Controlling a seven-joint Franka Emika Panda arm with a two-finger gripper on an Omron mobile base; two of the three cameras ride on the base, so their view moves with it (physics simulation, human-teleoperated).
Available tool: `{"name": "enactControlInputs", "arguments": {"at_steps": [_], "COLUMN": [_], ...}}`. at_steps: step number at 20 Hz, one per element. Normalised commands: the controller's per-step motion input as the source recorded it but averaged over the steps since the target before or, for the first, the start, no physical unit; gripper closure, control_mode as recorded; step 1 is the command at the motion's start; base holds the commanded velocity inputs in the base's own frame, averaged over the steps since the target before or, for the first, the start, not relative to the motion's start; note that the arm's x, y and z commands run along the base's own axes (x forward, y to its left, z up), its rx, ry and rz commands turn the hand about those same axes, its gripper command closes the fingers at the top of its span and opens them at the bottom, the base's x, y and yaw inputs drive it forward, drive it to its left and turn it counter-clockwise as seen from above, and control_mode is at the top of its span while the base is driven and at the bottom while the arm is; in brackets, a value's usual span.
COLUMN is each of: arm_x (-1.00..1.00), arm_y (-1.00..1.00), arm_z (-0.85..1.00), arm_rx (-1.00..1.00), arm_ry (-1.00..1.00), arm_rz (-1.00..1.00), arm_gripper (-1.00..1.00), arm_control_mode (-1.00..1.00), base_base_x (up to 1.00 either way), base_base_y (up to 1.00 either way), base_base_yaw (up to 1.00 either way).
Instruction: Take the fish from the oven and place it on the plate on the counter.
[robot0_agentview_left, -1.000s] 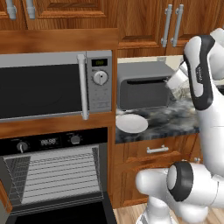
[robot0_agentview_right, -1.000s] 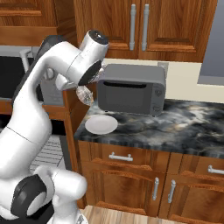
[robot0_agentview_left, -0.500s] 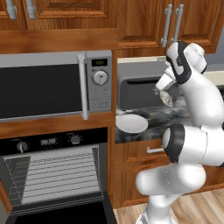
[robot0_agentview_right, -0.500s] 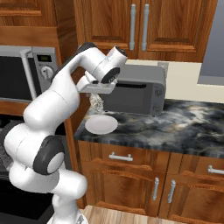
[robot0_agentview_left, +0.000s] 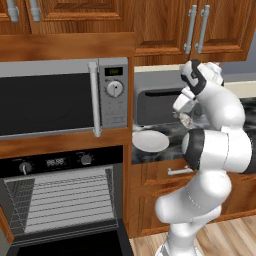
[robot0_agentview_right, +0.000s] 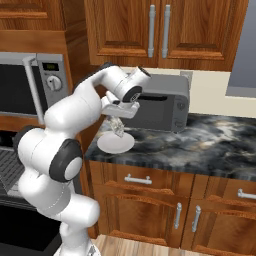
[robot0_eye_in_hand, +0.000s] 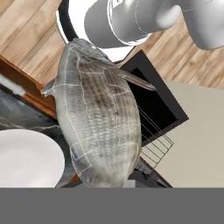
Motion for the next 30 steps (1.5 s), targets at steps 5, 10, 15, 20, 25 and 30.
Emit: {"name": "enactControlInputs", "arguments": {"at_steps": [5, 10, 15, 20, 25, 30], "arm_x": [0.0, 0.09, 0.25, 0.37, 0.45, 0.44], "arm_y": [0.0, 0.08, 0.25, 0.59, 0.54, 0.35], "arm_z": [-0.16, -0.06, -0.02, -0.19, -0.43, -0.35], "arm_rx": [-0.12, -0.17, -0.15, -0.12, -0.09, -0.1], "arm_ry": [0.05, 0.0, 0.0, 0.0, -0.07, -0.06], "arm_rz": [-0.18, -0.26, -0.27, -0.28, -0.17, -0.14], "arm_gripper": [1.0, 1.0, 1.0, 1.0, 1.0, 1.0], "arm_control_mode": [-1.0, -1.0, -1.0, -1.0, -1.0, -1.0], "base_base_x": [0.0, 0.0, 0.0, 0.0, 0.0, 0.0], "base_base_y": [0.0, 0.0, 0.0, 0.0, 0.0, 0.0], "base_base_yaw": [0.0, 0.0, 0.0, 0.0, 0.0, 0.0]}}
